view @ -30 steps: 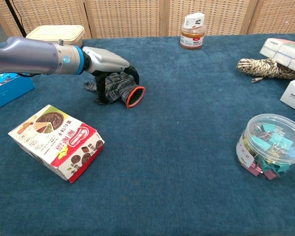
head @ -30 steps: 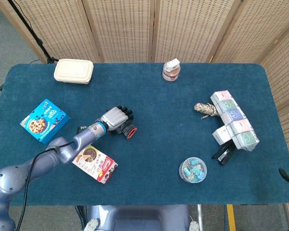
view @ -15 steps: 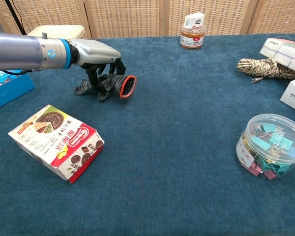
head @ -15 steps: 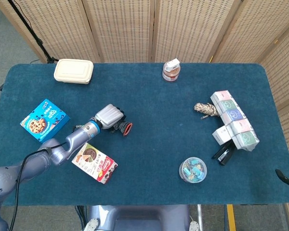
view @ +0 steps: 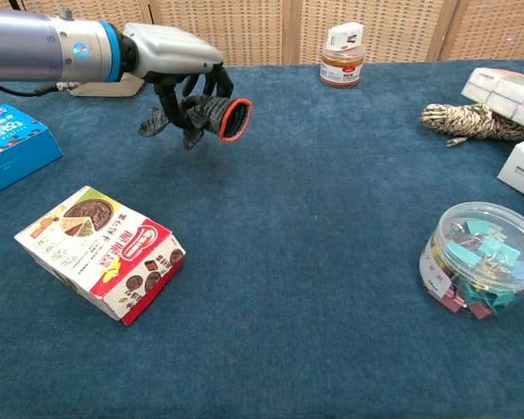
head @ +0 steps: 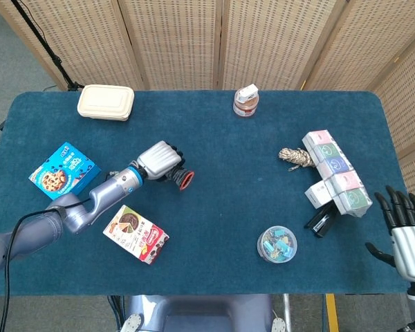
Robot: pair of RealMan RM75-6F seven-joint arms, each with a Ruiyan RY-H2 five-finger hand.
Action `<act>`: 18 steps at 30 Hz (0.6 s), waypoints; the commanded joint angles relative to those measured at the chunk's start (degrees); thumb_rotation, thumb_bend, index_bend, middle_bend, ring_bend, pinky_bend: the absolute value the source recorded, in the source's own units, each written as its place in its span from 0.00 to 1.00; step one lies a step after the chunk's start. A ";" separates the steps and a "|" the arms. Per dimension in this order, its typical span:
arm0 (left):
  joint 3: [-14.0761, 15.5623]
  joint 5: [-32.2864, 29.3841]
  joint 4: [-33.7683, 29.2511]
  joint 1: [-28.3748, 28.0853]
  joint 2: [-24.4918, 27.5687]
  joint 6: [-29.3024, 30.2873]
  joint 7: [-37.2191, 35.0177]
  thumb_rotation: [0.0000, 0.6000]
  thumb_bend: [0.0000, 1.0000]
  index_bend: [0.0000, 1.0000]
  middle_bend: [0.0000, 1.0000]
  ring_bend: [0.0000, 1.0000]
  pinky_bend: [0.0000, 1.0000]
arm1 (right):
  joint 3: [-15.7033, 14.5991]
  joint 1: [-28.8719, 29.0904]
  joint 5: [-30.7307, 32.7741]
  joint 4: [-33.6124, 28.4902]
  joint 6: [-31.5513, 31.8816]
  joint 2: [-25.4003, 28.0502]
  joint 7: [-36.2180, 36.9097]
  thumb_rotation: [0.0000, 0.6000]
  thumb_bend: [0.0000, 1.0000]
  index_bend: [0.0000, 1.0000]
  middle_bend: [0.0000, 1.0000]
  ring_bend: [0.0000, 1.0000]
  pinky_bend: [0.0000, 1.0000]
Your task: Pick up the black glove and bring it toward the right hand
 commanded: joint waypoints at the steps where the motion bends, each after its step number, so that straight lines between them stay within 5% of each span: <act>1: -2.04 -1.28 -2.93 -1.95 2.04 -1.18 2.36 1.00 0.31 0.55 0.44 0.37 0.46 | -0.87 3.76 -4.42 0.38 -3.48 1.46 1.22 1.00 0.00 0.02 0.00 0.00 0.00; 10: -7.18 -7.94 -10.37 -6.99 4.97 -6.43 9.98 1.00 0.31 0.56 0.44 0.37 0.46 | -1.69 13.40 -14.65 -2.40 -11.74 1.86 -0.40 1.00 0.00 0.10 0.00 0.00 0.00; 18: -9.06 -16.23 -13.31 -9.94 3.87 -8.39 18.26 1.00 0.31 0.56 0.45 0.37 0.46 | -1.40 18.43 -17.44 -3.67 -15.85 -2.44 -3.81 1.00 0.00 0.12 0.03 0.00 0.00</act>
